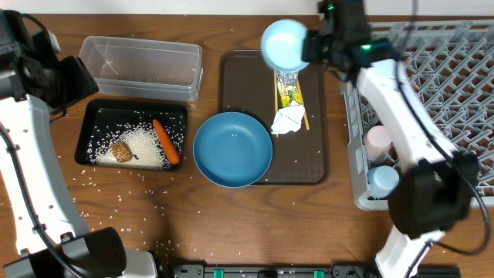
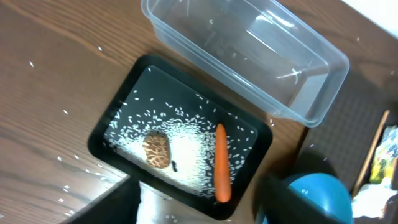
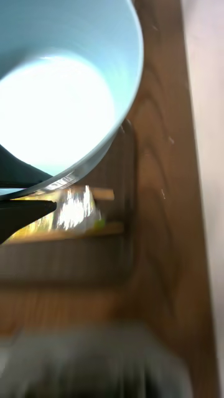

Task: Sort waste into correct bins and load items into the dishwasher rack
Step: 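Lift the light blue bowl and carry it right over the rack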

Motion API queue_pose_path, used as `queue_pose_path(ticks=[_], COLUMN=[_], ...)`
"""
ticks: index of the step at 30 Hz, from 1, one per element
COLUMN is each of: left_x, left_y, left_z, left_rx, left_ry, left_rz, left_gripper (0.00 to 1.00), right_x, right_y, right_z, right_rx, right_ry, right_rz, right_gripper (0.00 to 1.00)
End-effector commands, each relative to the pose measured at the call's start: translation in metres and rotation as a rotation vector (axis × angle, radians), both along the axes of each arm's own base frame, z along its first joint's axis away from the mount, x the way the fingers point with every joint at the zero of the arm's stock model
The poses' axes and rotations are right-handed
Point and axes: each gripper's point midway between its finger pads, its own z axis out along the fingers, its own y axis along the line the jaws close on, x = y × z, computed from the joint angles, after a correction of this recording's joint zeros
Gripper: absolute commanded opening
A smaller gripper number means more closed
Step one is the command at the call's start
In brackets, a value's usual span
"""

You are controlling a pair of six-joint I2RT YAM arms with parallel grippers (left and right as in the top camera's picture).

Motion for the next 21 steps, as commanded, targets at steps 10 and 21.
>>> queue_pose_path(ticks=[10, 21], left_x=[0.000, 0.000], left_y=[-0.001, -0.001], left_z=[-0.010, -0.011], left_rx=[-0.038, -0.039], left_ry=[0.027, 0.028], left_rz=[0.031, 0.033], left_gripper=[0.72, 0.72], right_x=[-0.032, -0.024], right_y=[-0.200, -0.270], right_z=[0.061, 0.073], right_rx=[-0.648, -1.055], right_ry=[-0.056, -0.012], right_rz=[-0.573, -0.651], right_gripper=[0.01, 0.01])
